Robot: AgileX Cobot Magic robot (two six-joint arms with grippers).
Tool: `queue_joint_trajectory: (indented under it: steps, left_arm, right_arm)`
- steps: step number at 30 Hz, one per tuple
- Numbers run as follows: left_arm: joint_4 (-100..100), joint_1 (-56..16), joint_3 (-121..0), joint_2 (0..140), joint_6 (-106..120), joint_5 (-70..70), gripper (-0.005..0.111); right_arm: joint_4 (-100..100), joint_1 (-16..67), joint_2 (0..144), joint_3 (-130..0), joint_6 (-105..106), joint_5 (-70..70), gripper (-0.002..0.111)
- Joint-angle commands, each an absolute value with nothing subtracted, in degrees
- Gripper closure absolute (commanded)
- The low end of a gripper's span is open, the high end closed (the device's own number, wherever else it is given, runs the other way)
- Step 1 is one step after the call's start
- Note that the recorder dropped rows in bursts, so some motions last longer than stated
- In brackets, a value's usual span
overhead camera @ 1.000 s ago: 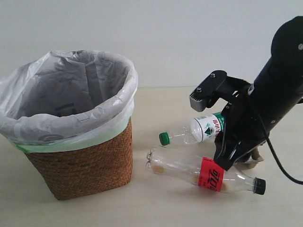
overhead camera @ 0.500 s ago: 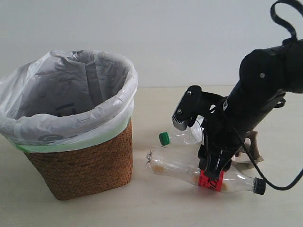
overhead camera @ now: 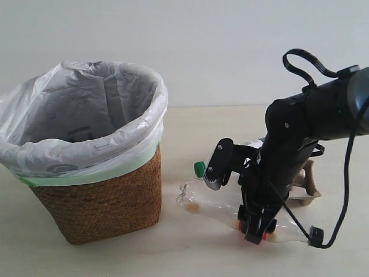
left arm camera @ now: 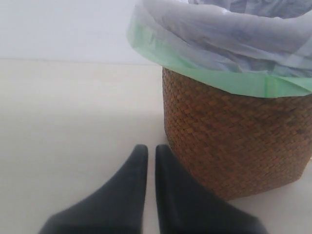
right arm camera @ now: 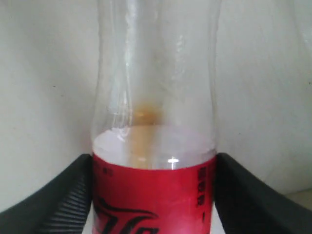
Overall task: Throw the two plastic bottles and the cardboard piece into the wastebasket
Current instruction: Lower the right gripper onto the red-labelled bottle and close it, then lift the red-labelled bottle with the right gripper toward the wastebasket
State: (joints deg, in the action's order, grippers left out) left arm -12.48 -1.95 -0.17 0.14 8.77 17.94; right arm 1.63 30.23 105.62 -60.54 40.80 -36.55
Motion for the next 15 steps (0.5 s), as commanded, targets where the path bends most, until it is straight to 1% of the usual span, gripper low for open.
queue_joint_trajectory:
  steps: [1,5,6,8,9,11,12,15]
  left_arm:
    - [-12.4,-1.8,0.0,0.0,8.3,17.8,0.101]
    - [-12.4,-1.8,0.0,0.0,8.3,17.8,0.101]
    - [-12.4,-1.8,0.0,0.0,8.3,17.8,0.101]
    - [-12.4,-1.8,0.0,0.0,8.3,17.8,0.101]
    - [-12.4,-1.8,0.0,0.0,8.3,17.8,0.101]
    - [-12.4,-1.8,0.0,0.0,8.3,17.8,0.101]
    - [-12.4,-1.8,0.0,0.0,8.3,17.8,0.101]
    - [-12.4,-1.8,0.0,0.0,8.3,17.8,0.101]
  right_arm:
    - [2.0,30.2,107.7,-60.7,40.5,-36.0,0.049]
    - [2.8,30.2,108.1,-60.7,40.4,-35.7,0.049]
    - [2.8,30.2,108.1,-60.7,40.2,-35.7,0.052]
    - [2.8,30.2,108.1,-60.7,39.4,-35.7,0.063]
    - [3.1,30.2,108.1,-60.7,39.3,-35.9,0.08]
    - [4.3,30.2,107.8,-60.7,37.7,-38.0,0.104]
    - [4.3,30.2,107.6,-60.7,36.2,-38.8,0.108]
    - [4.8,30.2,104.3,-60.7,26.4,-40.2,0.108]
